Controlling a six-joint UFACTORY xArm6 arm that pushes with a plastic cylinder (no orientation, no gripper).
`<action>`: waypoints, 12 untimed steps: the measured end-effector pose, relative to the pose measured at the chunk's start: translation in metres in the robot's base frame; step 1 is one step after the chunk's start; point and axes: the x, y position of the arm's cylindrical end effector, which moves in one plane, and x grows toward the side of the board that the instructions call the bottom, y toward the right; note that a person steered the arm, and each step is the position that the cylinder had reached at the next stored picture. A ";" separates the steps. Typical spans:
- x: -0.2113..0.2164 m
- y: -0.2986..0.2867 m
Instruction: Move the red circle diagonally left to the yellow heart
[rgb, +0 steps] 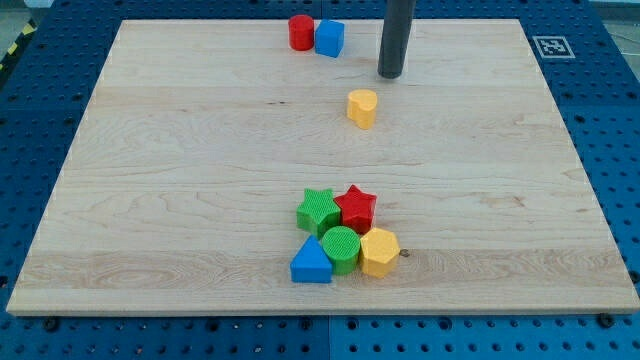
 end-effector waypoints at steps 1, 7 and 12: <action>-0.029 -0.001; -0.070 -0.045; -0.086 -0.119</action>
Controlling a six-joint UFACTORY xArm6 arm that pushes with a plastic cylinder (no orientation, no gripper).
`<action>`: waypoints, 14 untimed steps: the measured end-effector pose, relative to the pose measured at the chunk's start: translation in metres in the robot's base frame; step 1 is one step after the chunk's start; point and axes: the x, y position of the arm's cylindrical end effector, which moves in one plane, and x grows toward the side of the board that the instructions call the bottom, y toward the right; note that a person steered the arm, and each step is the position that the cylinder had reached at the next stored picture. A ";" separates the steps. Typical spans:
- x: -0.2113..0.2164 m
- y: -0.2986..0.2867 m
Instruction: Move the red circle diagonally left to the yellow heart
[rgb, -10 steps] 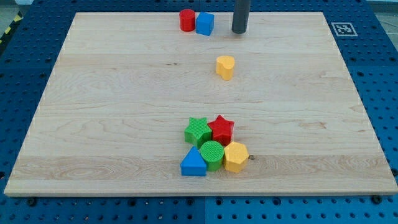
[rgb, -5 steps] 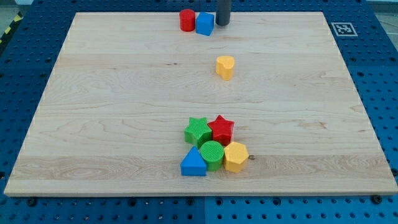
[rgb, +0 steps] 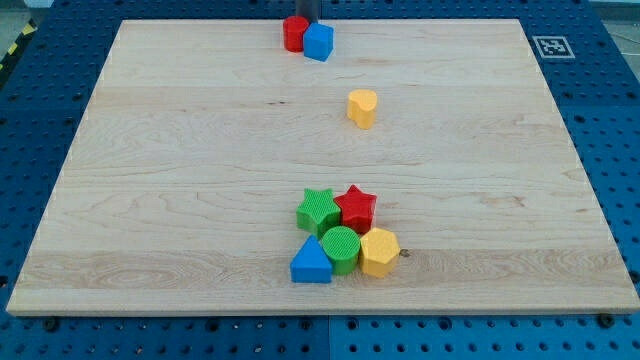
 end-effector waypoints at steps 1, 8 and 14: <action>0.004 -0.003; 0.021 -0.029; 0.052 -0.031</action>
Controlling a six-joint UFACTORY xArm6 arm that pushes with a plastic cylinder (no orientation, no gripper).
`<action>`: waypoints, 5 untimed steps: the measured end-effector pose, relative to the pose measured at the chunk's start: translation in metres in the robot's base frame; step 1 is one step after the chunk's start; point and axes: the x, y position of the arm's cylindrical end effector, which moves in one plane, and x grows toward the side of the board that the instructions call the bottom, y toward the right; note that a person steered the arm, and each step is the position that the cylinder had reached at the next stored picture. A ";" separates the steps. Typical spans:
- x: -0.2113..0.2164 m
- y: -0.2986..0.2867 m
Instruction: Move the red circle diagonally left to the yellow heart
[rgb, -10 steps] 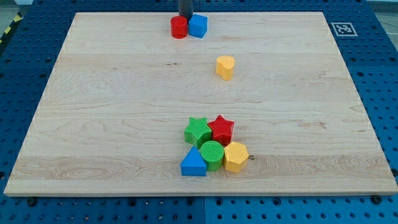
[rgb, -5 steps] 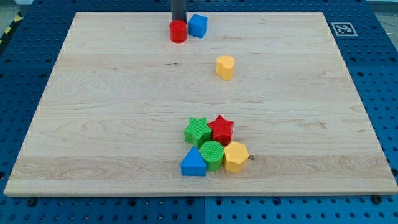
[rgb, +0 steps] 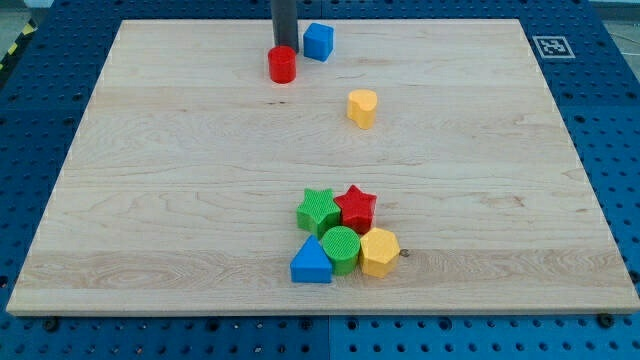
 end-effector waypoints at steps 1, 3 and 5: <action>-0.003 -0.026; 0.010 -0.027; 0.017 -0.022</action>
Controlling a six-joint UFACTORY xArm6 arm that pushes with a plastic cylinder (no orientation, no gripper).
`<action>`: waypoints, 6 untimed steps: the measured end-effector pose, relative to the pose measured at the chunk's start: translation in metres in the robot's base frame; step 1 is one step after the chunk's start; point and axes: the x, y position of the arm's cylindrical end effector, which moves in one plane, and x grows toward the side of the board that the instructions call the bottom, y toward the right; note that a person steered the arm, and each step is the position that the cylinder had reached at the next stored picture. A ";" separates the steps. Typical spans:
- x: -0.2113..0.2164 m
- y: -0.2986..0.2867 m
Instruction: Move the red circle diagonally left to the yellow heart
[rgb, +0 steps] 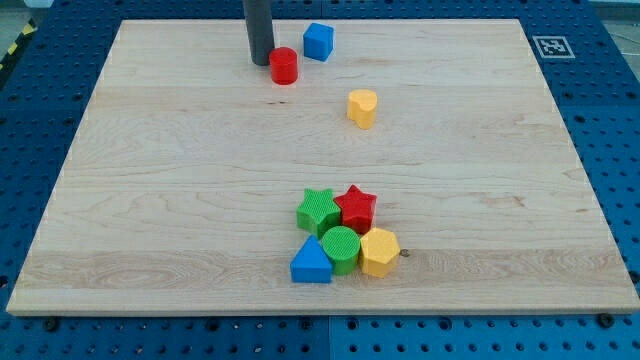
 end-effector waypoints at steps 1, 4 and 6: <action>0.003 0.000; 0.018 0.040; 0.031 0.060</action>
